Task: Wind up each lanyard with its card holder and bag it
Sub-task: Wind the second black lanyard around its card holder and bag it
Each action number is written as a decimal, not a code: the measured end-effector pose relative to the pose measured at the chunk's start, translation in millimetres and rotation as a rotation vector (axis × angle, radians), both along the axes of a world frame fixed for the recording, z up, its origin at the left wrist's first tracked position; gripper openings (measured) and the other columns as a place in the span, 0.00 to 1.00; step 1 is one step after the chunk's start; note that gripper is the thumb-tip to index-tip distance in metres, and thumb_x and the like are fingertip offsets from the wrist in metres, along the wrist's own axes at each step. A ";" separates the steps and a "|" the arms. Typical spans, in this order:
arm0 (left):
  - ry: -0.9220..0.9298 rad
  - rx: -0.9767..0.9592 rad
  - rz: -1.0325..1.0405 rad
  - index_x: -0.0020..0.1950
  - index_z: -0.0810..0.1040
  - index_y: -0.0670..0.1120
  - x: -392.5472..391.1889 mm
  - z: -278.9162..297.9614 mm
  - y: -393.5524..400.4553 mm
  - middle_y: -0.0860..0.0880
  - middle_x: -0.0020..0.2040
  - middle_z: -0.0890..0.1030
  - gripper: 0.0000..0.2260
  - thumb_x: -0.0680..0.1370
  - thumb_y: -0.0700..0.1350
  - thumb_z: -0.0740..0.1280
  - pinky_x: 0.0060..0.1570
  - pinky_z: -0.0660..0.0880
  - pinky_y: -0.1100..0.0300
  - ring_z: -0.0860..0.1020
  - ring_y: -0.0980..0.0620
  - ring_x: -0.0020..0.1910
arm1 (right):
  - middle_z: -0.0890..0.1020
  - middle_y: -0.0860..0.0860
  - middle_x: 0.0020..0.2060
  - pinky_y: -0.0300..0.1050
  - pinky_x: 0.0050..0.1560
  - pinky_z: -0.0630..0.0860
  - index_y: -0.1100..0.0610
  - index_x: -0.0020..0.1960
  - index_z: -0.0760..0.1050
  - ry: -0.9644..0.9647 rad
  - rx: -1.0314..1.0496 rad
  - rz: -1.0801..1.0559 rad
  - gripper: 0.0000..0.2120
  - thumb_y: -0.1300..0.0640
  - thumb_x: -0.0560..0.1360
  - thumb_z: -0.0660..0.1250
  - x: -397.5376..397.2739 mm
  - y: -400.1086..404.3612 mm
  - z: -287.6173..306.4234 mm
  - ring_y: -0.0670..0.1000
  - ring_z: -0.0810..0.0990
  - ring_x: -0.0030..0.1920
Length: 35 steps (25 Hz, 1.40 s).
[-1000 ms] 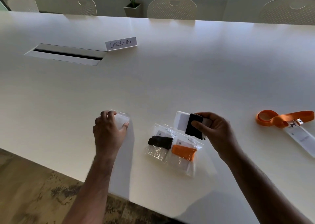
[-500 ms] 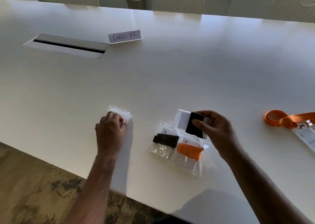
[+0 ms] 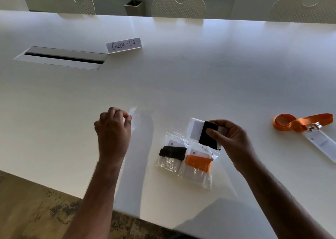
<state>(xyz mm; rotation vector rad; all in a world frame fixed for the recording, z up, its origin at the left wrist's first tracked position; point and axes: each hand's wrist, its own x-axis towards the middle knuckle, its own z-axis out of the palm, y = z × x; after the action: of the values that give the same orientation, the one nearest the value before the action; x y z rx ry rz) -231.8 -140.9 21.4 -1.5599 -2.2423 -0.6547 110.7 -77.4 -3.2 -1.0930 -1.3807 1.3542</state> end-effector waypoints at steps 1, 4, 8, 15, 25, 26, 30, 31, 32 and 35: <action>-0.001 0.014 -0.017 0.49 0.79 0.46 3.2 4.6 4.0 0.47 0.51 0.80 0.04 0.81 0.45 0.71 0.48 0.70 0.45 0.77 0.39 0.52 | 0.90 0.51 0.49 0.50 0.46 0.86 0.46 0.55 0.87 0.000 -0.004 -0.013 0.20 0.40 0.67 0.81 2.9 -1.4 0.2 0.54 0.90 0.49; -0.018 0.047 -0.101 0.49 0.80 0.46 21.2 15.3 16.7 0.47 0.51 0.80 0.04 0.81 0.45 0.71 0.50 0.70 0.45 0.77 0.40 0.52 | 0.90 0.51 0.49 0.47 0.41 0.83 0.46 0.56 0.86 0.005 -0.018 -0.064 0.19 0.41 0.67 0.80 16.7 -5.4 -0.6 0.51 0.89 0.47; -0.042 0.046 -0.228 0.50 0.80 0.47 61.5 21.6 31.0 0.49 0.51 0.81 0.03 0.81 0.46 0.72 0.51 0.70 0.45 0.77 0.42 0.52 | 0.90 0.53 0.49 0.46 0.37 0.80 0.47 0.57 0.86 0.032 -0.038 -0.128 0.20 0.42 0.67 0.80 42.8 -7.7 -0.6 0.52 0.88 0.47; -0.094 0.021 -0.407 0.49 0.80 0.48 148.6 20.9 50.8 0.51 0.50 0.81 0.04 0.80 0.47 0.73 0.50 0.70 0.48 0.79 0.44 0.51 | 0.89 0.55 0.48 0.43 0.31 0.78 0.49 0.57 0.87 0.080 -0.058 -0.216 0.20 0.44 0.67 0.80 96.0 -9.9 3.5 0.52 0.87 0.44; -0.248 -0.047 -0.586 0.50 0.80 0.48 270.9 15.4 54.7 0.53 0.51 0.82 0.03 0.82 0.47 0.71 0.51 0.72 0.48 0.79 0.46 0.51 | 0.87 0.46 0.45 0.38 0.33 0.80 0.47 0.55 0.85 0.110 -0.112 -0.258 0.11 0.53 0.73 0.74 178.5 -9.6 5.6 0.44 0.87 0.42; -0.251 -0.061 -0.588 0.50 0.81 0.48 278.2 12.7 53.6 0.52 0.51 0.82 0.03 0.82 0.47 0.71 0.51 0.72 0.47 0.80 0.46 0.51 | 0.87 0.46 0.46 0.38 0.34 0.80 0.46 0.54 0.85 0.117 -0.125 -0.268 0.10 0.52 0.72 0.74 184.4 -8.5 4.9 0.44 0.87 0.43; -0.238 -0.104 -0.628 0.51 0.80 0.47 303.6 -2.9 44.0 0.52 0.50 0.83 0.02 0.82 0.44 0.71 0.50 0.71 0.48 0.81 0.47 0.49 | 0.87 0.46 0.48 0.40 0.36 0.81 0.43 0.54 0.85 0.146 -0.164 -0.311 0.09 0.53 0.75 0.75 208.0 -4.7 -0.7 0.46 0.87 0.46; -0.226 -0.122 -0.655 0.51 0.79 0.47 307.3 -8.4 40.3 0.52 0.50 0.82 0.01 0.82 0.44 0.70 0.50 0.71 0.50 0.81 0.48 0.49 | 0.87 0.48 0.50 0.40 0.36 0.81 0.44 0.55 0.85 0.160 -0.176 -0.321 0.09 0.56 0.78 0.75 212.5 -3.5 -3.4 0.48 0.87 0.48; -0.215 -0.147 -0.682 0.52 0.79 0.48 310.0 -13.5 36.2 0.52 0.50 0.82 0.01 0.83 0.43 0.70 0.50 0.69 0.51 0.81 0.49 0.49 | 0.87 0.49 0.51 0.41 0.37 0.81 0.44 0.55 0.85 0.177 -0.190 -0.331 0.09 0.57 0.79 0.73 216.6 -2.7 -5.6 0.49 0.87 0.49; -0.202 -0.250 -0.753 0.53 0.76 0.50 312.0 -26.1 25.1 0.56 0.52 0.80 0.02 0.84 0.43 0.67 0.55 0.65 0.56 0.81 0.54 0.51 | 0.87 0.51 0.51 0.40 0.36 0.81 0.45 0.53 0.85 0.220 -0.222 -0.350 0.10 0.59 0.81 0.72 225.5 -1.1 -8.7 0.50 0.86 0.49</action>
<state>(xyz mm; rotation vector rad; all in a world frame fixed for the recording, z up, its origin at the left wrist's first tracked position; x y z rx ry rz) 80.2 -115.9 -4.8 -2.6032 -1.8698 -0.7588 336.2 -78.5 -11.9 -1.2243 -0.8488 1.3405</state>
